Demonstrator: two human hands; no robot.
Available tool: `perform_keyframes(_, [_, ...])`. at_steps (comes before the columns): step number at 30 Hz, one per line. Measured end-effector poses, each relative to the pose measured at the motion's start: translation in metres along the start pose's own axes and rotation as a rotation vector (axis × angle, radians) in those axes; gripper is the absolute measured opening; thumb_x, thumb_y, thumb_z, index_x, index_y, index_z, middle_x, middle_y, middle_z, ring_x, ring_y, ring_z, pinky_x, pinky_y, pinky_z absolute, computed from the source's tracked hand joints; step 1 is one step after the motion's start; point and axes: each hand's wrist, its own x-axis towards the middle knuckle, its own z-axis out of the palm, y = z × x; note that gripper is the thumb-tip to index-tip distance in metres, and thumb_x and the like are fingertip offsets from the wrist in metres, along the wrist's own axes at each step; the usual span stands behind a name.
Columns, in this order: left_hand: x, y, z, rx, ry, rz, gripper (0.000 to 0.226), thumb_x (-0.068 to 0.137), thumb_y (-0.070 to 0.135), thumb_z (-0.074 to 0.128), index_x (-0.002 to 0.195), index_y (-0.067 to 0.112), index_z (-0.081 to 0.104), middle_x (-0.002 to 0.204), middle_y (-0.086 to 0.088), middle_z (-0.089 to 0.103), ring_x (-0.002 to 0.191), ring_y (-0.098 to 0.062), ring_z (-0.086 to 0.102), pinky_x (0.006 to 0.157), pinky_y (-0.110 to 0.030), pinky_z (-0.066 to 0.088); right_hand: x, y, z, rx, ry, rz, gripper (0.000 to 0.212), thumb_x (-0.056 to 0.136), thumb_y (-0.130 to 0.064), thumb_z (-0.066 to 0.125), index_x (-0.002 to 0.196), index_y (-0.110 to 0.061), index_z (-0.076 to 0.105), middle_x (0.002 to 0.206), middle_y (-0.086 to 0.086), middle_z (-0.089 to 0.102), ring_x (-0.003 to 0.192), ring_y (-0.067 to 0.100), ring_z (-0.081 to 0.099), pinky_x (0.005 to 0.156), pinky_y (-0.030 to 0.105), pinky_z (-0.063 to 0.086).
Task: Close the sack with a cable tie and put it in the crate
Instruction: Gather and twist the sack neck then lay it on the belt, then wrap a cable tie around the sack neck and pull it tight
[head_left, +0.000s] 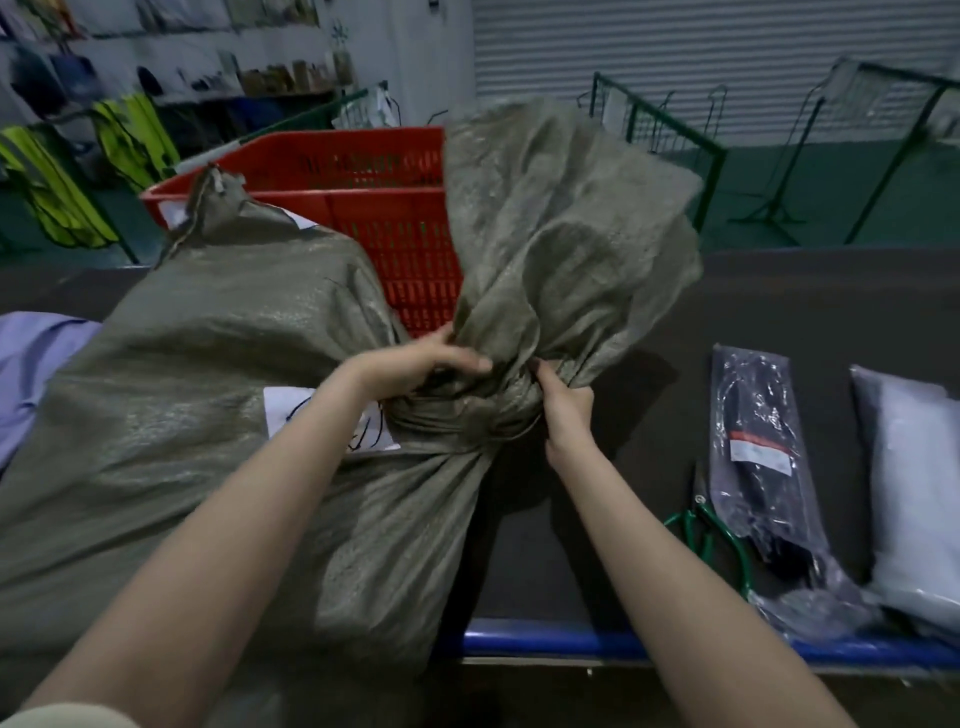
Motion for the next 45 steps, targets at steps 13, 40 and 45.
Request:
perform_keyframes(13, [0.06,0.044,0.087,0.404,0.043,0.264,0.061,0.076,0.025,0.072,0.131,0.025,0.046,0.122,0.004,0.058,0.117,-0.013,0.053,0.091,-0.023,0.038,-0.006,-0.009,-0.095,-1.157,0.049,-0.487,0.082,0.07,-0.07,0.031,0.126,-0.016,0.058,0.141,0.017,0.048,0.136,0.03,0.034,0.117,0.043,0.018])
perform_keyframes(40, [0.103,-0.002,0.217,0.928,0.435,0.421,0.081,0.082,0.025,0.059,0.145,0.044,0.01,0.147,-0.008,0.034,0.133,-0.031,0.039,0.106,-0.056,0.03,0.022,-0.033,-0.2,-0.363,0.299,-0.196,0.013,0.087,-0.014,0.056,0.099,-0.016,0.056,0.108,0.011,0.063,0.106,0.032,0.06,0.095,0.045,0.048])
perform_keyframes(45, [0.116,-0.018,0.227,1.208,0.014,0.018,0.064,0.092,0.028,0.046,0.145,0.043,0.013,0.159,-0.015,0.002,0.146,-0.035,0.0,0.112,-0.066,0.004,0.0,-0.017,-0.242,-0.724,0.438,0.0,0.03,0.086,-0.021,0.056,0.111,-0.006,0.065,0.114,0.014,0.068,0.101,0.029,0.063,0.083,0.031,0.046])
